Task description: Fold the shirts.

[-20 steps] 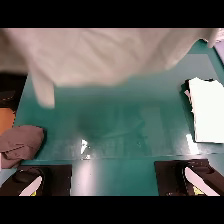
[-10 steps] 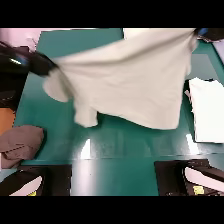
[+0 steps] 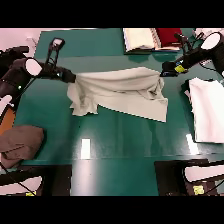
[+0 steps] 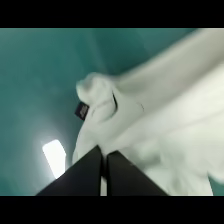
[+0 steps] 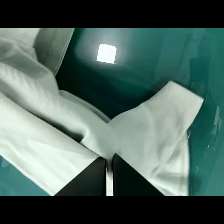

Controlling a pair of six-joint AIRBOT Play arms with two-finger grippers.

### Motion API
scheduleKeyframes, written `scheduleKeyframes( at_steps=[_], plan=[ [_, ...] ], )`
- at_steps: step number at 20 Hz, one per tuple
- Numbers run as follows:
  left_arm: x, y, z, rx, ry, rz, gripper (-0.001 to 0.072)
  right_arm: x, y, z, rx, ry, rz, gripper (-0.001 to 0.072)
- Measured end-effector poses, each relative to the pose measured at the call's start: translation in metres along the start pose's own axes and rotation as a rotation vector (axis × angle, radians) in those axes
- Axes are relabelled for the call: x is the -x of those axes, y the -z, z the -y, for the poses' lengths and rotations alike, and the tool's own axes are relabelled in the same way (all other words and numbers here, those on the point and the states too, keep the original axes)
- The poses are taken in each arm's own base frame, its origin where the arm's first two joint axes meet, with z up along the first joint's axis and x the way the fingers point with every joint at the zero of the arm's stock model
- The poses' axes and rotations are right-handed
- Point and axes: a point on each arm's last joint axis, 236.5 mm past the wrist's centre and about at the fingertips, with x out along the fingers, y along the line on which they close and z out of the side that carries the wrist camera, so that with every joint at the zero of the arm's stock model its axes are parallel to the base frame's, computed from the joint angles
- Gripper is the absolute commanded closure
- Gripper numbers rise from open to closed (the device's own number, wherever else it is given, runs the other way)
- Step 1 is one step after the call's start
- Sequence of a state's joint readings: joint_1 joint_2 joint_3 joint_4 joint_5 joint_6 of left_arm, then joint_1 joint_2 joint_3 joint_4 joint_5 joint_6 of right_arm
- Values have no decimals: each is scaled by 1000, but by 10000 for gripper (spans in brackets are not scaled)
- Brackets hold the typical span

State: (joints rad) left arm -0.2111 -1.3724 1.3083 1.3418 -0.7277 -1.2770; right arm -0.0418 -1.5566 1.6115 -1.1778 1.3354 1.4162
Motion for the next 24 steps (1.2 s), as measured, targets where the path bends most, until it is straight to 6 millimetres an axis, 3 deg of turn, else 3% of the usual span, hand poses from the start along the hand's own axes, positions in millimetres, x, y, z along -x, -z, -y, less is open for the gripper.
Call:
scheduleKeyframes(
  at_steps=[1, 2, 3, 4, 5, 6, 7, 9, 12, 16, 24],
  plan=[
    [0, -14, -8, -21, -32, 53, 391, -2, -2, -1, 3, 1, 5, 696],
    [2, -28, -15, -44, -64, 105, 289, -2, -5, -2, 6, 1, 14, 696],
    [4, -40, -22, -59, -93, 150, 284, -2, -8, -2, 8, 1, 20, 684],
    [7, -49, -28, -61, -115, 180, 283, -2, -11, -3, 12, 3, 29, 540],
    [10, -56, -36, -45, -132, 205, 283, 0, -14, -5, 17, 2, 40, 349],
    [15, -62, -46, -23, -151, 225, 282, 3, -19, -7, 22, 2, 56, 300],
    [18, -63, -57, 4, -169, 228, 269, 6, -23, -8, 27, 4, 68, 300],
    [24, -56, -79, 71, -196, 198, 38, 15, -31, -13, 41, 2, 93, 302],
    [23, -18, -97, 174, -188, 56, 23, 30, -35, -20, 59, 2, 118, 303],
    [2, 34, -94, 255, -134, -131, 23, 47, -33, -27, 77, 1, 134, 303],
    [-60, 84, -101, 520, -58, -229, 24, 58, -6, -35, 94, -12, 43, 304]
  ],
)
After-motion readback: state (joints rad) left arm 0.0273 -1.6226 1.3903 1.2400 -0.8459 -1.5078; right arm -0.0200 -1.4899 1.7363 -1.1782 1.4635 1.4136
